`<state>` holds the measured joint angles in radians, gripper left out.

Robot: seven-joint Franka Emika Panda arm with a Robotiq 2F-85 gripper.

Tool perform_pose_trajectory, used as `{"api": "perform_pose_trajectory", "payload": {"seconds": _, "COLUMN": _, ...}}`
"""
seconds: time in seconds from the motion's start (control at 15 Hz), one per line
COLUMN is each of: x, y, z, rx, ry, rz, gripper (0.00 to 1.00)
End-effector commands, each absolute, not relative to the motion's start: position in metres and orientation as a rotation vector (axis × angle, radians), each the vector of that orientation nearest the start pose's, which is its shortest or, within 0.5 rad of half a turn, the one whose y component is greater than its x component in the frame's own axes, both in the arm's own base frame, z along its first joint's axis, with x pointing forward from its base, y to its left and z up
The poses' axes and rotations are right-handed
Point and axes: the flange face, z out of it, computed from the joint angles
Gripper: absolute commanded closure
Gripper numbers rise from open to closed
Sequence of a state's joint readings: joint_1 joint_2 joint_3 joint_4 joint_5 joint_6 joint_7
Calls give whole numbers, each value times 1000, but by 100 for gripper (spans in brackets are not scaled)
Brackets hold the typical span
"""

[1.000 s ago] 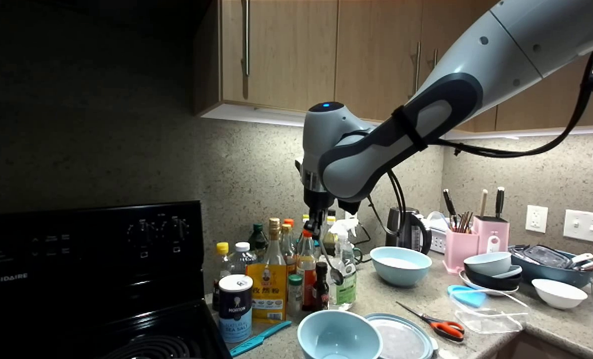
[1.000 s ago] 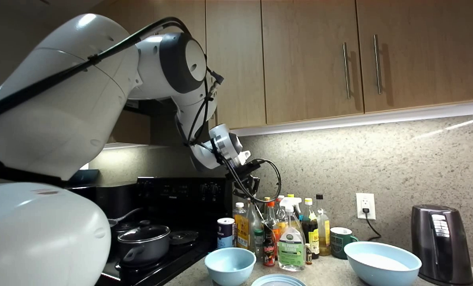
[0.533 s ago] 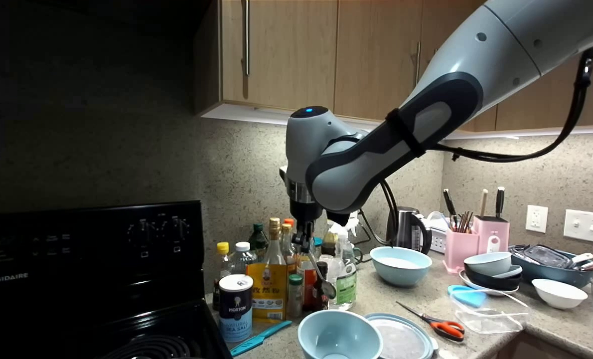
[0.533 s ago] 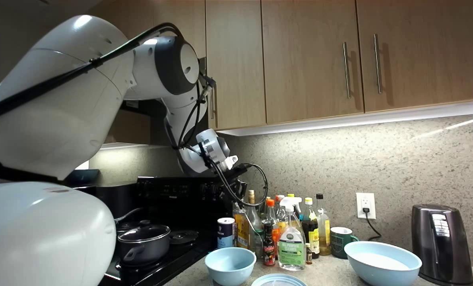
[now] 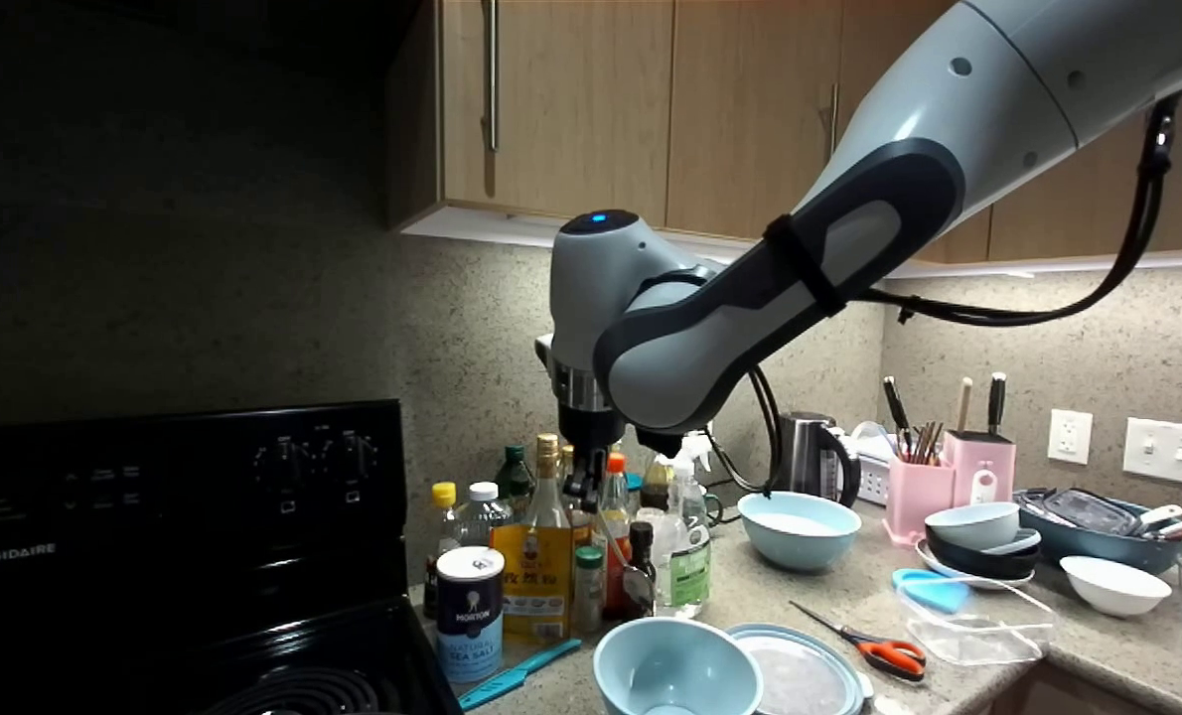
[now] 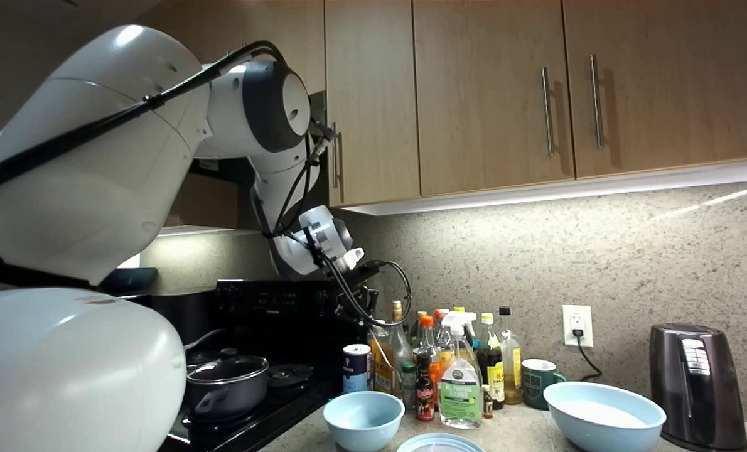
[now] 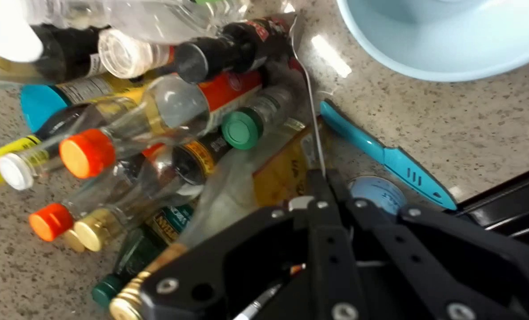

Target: Remove the silver spoon from the clear bowl and place it inside the blue bowl on the left

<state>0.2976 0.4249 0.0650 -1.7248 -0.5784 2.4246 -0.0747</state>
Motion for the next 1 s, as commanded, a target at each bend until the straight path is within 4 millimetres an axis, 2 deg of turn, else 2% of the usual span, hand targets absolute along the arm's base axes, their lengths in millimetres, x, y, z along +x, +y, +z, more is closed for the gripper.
{"api": "perform_pose_trajectory", "payload": {"seconds": 0.0, "x": 617, "y": 267, "z": 359, "rx": -3104, "ry": -1508, "rz": -567, "gripper": 99}}
{"api": "perform_pose_trajectory", "payload": {"seconds": 0.2, "x": 599, "y": 284, "z": 347, "rx": -3076, "ry": -1537, "rz": -549, "gripper": 99}}
{"api": "perform_pose_trajectory", "payload": {"seconds": 0.4, "x": 585, "y": 283, "z": 335, "rx": -3073, "ry": -1528, "rz": -565, "gripper": 99}}
{"api": "perform_pose_trajectory", "payload": {"seconds": 0.53, "x": 585, "y": 276, "z": 334, "rx": -3148, "ry": -1525, "rz": -634, "gripper": 99}}
{"api": "perform_pose_trajectory", "payload": {"seconds": 0.73, "x": 595, "y": 265, "z": 343, "rx": -3275, "ry": -1609, "rz": -789, "gripper": 99}}
{"api": "perform_pose_trajectory", "payload": {"seconds": 0.87, "x": 592, "y": 264, "z": 359, "rx": -3337, "ry": -1665, "rz": -912, "gripper": 99}}
{"api": "perform_pose_trajectory", "payload": {"seconds": 0.93, "x": 586, "y": 266, "z": 366, "rx": -3359, "ry": -1653, "rz": -898, "gripper": 99}}
